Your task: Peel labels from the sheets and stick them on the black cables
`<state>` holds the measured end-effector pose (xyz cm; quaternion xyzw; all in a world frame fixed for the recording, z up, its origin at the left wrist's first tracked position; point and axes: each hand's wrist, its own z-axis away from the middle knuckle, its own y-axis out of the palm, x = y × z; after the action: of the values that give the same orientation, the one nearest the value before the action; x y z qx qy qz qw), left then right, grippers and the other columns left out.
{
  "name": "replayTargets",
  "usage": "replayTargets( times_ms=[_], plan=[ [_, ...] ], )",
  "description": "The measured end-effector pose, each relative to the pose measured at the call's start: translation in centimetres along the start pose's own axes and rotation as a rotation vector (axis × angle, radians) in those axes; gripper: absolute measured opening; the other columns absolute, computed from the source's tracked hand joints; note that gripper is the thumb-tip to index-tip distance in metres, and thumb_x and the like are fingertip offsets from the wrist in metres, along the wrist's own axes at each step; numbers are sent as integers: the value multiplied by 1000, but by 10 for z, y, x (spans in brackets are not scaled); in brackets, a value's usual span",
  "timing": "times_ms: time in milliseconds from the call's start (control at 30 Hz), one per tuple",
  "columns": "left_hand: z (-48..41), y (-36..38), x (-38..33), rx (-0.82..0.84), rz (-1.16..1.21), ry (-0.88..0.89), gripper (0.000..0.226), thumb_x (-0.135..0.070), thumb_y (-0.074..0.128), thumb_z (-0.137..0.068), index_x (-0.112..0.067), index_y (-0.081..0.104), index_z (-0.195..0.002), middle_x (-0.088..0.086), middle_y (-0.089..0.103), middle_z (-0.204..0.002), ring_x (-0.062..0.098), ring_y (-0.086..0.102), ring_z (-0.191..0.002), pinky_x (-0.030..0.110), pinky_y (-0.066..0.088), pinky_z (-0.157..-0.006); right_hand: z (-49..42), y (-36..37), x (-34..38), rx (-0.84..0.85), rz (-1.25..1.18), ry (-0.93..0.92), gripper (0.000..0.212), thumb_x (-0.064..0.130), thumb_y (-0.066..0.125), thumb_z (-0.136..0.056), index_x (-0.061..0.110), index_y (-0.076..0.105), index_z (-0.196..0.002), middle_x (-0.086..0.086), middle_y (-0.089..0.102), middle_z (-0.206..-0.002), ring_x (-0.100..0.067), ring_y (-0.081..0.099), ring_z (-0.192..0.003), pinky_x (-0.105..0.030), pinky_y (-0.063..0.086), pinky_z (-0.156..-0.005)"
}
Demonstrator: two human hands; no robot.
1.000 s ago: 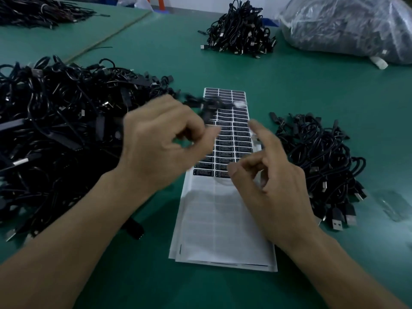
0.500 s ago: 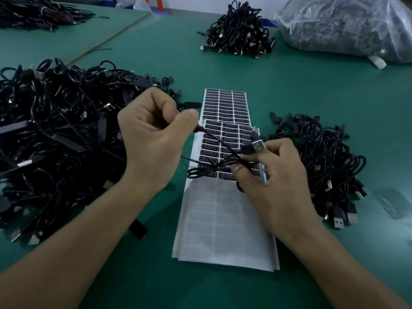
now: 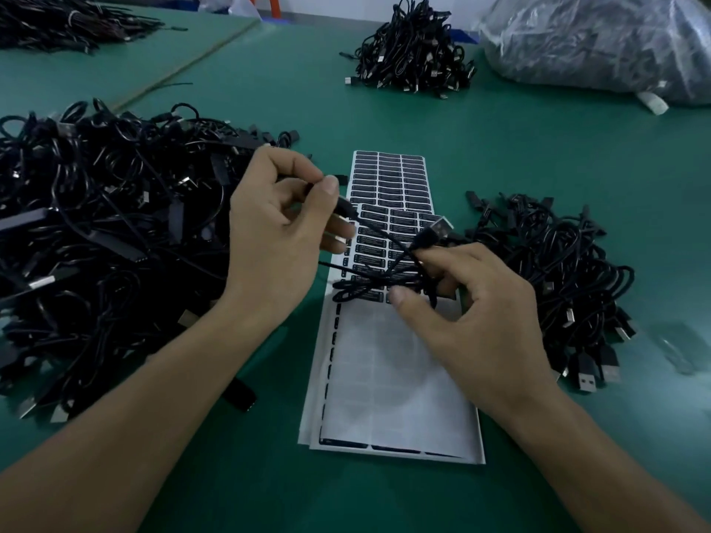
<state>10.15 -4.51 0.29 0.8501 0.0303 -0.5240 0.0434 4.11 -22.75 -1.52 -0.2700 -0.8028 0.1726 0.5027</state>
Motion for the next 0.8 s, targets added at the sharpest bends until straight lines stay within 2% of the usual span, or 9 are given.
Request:
replayTargets(
  times_ms=[67, 133, 300, 400, 467, 533, 633, 733, 800],
  plan=[
    [2, 2, -3, 54, 49, -20, 18, -3, 59, -100, -19, 49, -97, 11, 70, -80, 21, 70, -55, 27, 55, -52, 0, 0, 3, -6, -37, -5, 27, 40, 77, -81, 34, 68, -106, 24, 58, -94, 4, 55, -90, -9, 43, -78],
    [4, 4, -5, 80, 108, -49, 19, -3, 60, -99, -18, 49, -102, 9, 73, -82, 21, 71, -56, 26, 57, -53, -2, 0, 5, -30, -110, 21, 17, 32, 79, -83, 38, 67, -93, 20, 62, -86, 0, 62, -81, -11, 45, -71],
    [7, 7, -10, 245, 161, -66, 29, -22, 67, -96, -22, 48, -118, 6, 76, -96, 20, 75, -80, 26, 59, -64, -4, -1, 7, -24, -255, 99, 20, 13, 77, -87, 27, 66, -77, 10, 68, -71, -4, 67, -59, -9, 45, -54],
    [12, 5, -3, 419, -165, -43, 66, -39, 80, -79, -31, 44, -134, -5, 72, -112, 9, 69, -104, 24, 57, -83, -5, -2, 6, -78, -271, 68, 12, 12, 70, -91, 22, 68, -83, 7, 68, -75, -11, 64, -64, -20, 51, -57],
    [14, 4, 0, 513, -390, -4, 85, -37, 87, -75, -35, 37, -144, -17, 72, -105, -1, 66, -103, 17, 51, -90, -6, -3, 5, -128, -277, 68, 12, 17, 65, -95, 26, 69, -88, 6, 68, -79, -15, 63, -66, -26, 54, -62],
    [12, 3, -1, 544, -446, -53, 97, -32, 88, -74, -41, 27, -150, -21, 73, -95, -2, 68, -94, 16, 52, -87, -6, -4, 5, -163, -310, 75, 15, 19, 62, -97, 32, 69, -93, 8, 70, -81, -13, 66, -65, -23, 55, -62],
    [7, 0, -3, 481, -613, -10, 77, -32, 85, -77, -46, 43, -140, -22, 69, -89, 3, 68, -88, 33, 57, -87, -7, -5, 4, -241, -351, 97, 18, 19, 57, -101, 34, 67, -96, 7, 71, -82, -11, 67, -64, -18, 52, -61],
    [2, -8, -8, 249, -826, 235, 37, -21, 79, -85, -27, 67, -119, -12, 68, -97, 13, 66, -88, 42, 58, -82, -9, -7, 4, -359, -422, 84, 21, 16, 49, -105, 27, 65, -98, 9, 70, -81, -7, 65, -65, -15, 50, -60],
    [-2, -14, -10, 91, -985, 311, 21, -15, 73, -89, -23, 70, -108, -4, 69, -100, 20, 62, -92, 43, 54, -83, -9, -9, 5, -393, -483, 60, 22, 15, 46, -105, 23, 65, -101, 10, 69, -81, -7, 65, -67, -17, 51, -62]
  ],
)
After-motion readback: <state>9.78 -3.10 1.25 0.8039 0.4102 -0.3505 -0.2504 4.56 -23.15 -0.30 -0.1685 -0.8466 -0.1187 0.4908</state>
